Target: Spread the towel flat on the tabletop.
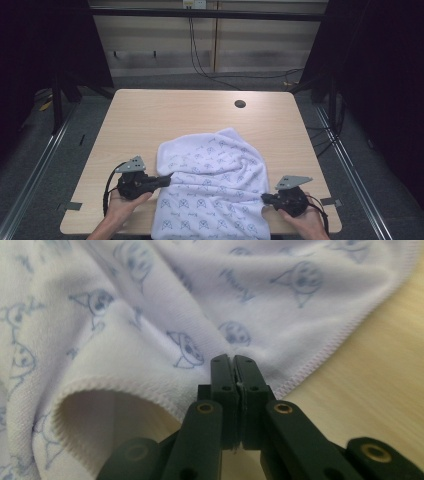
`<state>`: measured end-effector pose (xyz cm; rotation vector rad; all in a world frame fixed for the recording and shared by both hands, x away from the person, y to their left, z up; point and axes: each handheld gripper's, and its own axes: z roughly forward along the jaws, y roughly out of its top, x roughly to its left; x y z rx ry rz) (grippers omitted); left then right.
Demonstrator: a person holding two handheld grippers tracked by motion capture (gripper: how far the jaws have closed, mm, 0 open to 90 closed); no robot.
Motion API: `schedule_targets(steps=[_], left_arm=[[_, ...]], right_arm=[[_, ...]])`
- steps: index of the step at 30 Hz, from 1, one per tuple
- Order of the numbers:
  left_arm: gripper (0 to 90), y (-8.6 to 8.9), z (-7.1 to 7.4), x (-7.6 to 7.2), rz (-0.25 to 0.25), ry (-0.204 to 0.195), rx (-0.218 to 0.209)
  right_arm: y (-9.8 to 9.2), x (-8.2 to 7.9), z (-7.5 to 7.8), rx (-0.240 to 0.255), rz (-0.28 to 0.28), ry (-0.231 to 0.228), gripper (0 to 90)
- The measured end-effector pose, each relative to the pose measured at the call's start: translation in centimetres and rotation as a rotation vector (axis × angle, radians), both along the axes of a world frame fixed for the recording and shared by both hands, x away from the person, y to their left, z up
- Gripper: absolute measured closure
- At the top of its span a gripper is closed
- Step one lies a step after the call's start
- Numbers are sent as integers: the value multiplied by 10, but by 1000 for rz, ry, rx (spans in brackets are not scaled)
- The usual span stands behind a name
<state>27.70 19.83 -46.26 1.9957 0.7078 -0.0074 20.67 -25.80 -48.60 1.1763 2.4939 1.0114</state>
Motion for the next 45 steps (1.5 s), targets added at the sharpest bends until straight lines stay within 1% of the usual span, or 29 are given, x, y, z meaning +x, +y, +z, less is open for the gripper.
schedule_targets(steps=[3, 6, 8, 10, 11, 13, 15, 16, 17, 18, 20, 22, 23, 24, 25, 26, 28, 29, 30, 31, 32, 33, 34, 35, 37, 39, 42, 44, 45], left_arm=[[825, -14, -5, -2, -89, 39, -20], [761, -21, -5, -2, -110, 51, -24], [748, -20, -4, 2, -86, 43, -18], [746, -19, -5, 9, -43, 33, 6], [739, -19, -7, 14, -26, 41, 14], [711, -18, -12, 27, 15, 51, 40], [659, -17, -19, 41, 49, 54, 37], [641, -18, -21, 49, 65, 69, 63], [613, -20, -24, 56, 80, 71, 83], [602, -20, -26, 61, 88, 58, 78], [577, -25, -31, 72, 86, 73, 109], [581, -32, -35, 74, 85, 66, 128], [601, -35, -37, 75, 83, 72, 147], [655, -38, -39, 74, 73, 60, 181], [706, -41, -38, 72, 75, 19, 205], [769, -42, -38, 72, 71, 16, 216], [875, -42, -38, 74, 69, 20, 212], [885, -41, -37, 76, 61, 23, 206], [889, -40, -35, 76, 69, 8, 197], [890, -39, -31, 78, 75, 3, 170], [891, -36, -23, 81, 100, -5, 123], [891, -34, -14, 83, 113, -6, 57], [891, -35, -1, 83, 105, -36, 12], [891, -38, 7, 81, 86, -58, -1], [890, -44, 16, 74, 58, -87, -31], [888, -55, 21, 65, 23, -114, -41], [888, -76, 22, 49, -79, -136, -19], [889, -91, 21, 38, -162, -140, 2], [889, -97, 18, 33, -193, -130, 13]], right_arm=[[-21, -2, 6, 28, -44, -13, 882], [-37, -13, 4, 19, -60, 10, 880], [-46, -23, 3, 6, -80, 16, 879], [-54, -32, 4, 11, -91, 23, 873], [-57, -35, 5, 15, -89, 27, 860], [-62, -41, 7, 36, -92, 24, 790], [-62, -40, 12, 59, -95, -1, 723], [-60, -37, 14, 77, -98, -12, 698], [-58, -32, 16, 91, -94, -23, 691], [-54, -25, 18, 93, -86, -30, 679], [-44, -9, 19, 91, -68, -38, 650], [-32, 9, 17, 94, -52, -36, 630], [-26, 19, 16, 85, -47, -39, 611], [-21, 28, 15, 80, -41, -40, 606], [-15, 38, 14, 74, -37, -41, 599], [-10, 47, 14, 63, -37, -48, 583], [-5, 65, 15, 48, -48, -62, 577], [-4, 75, 16, 49, -65, -71, 566], [-4, 83, 16, 54, -85, -79, 561], [-5, 91, 16, 63, -97, -82, 560], [-6, 98, 15, 52, -109, -84, 556], [-7, 105, 12, 26, -121, -96, 554], [-8, 109, 8, 27, -135, -77, 554], [-8, 112, 2, 26, -123, -48, 563], [-4, 110, -4, 23, -88, -27, 606], [2, 105, -9, -5, -64, -12, 696], [4, 97, -9, 11, -61, 3, 848], [5, 86, -4, 42, -33, 6, 879], [6, 79, -1, 51, -24, 13, 883]])
